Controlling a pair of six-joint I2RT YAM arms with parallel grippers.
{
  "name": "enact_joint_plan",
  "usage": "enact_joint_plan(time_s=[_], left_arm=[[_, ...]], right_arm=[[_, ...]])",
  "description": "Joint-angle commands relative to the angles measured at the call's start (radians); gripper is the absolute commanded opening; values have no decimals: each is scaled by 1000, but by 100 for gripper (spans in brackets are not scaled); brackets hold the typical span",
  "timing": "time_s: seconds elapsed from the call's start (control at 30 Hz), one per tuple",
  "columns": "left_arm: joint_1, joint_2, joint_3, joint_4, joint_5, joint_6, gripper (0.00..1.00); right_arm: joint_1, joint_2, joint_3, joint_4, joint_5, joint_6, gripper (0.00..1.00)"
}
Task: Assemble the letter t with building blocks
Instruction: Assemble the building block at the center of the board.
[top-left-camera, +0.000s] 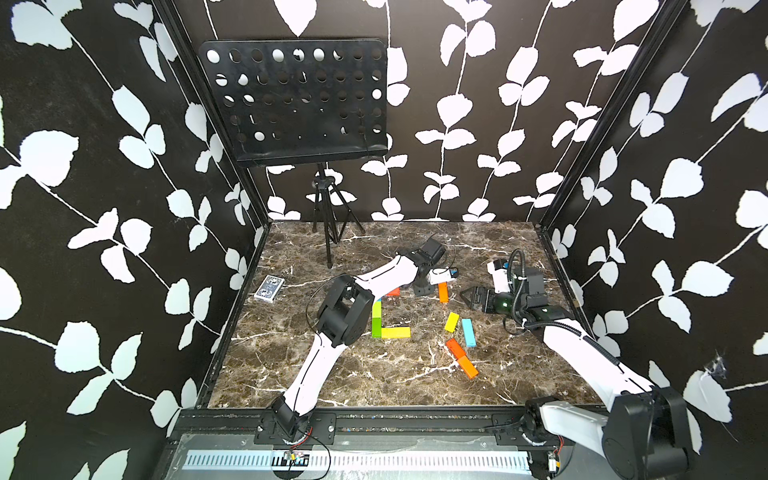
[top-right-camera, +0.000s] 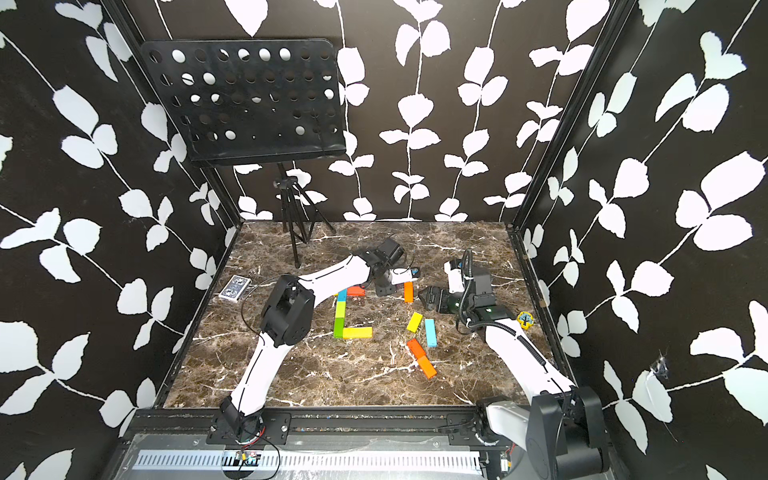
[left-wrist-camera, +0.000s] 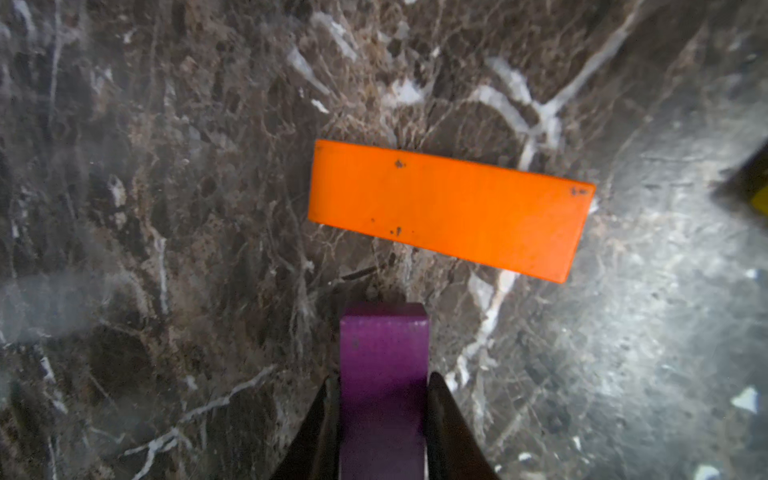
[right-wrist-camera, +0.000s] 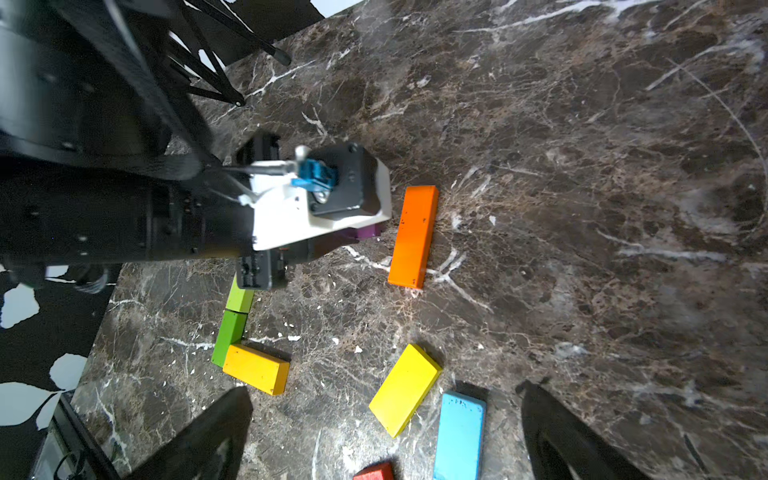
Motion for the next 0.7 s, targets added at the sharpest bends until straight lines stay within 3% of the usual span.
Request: enact_joint_plan(time_s=[0.0, 0.23, 0.67], left_arm=[[9, -19, 33, -14, 59, 28, 30], [16, 11, 55, -62, 132, 52, 30], [27, 59, 111, -109, 160, 90, 30]], right_arm=[[-3, -30, -6, -11, -42, -61, 99], [-9, -66, -37, -45, -37, -86, 99], [-38, -84, -78, -34, -36, -82, 99]])
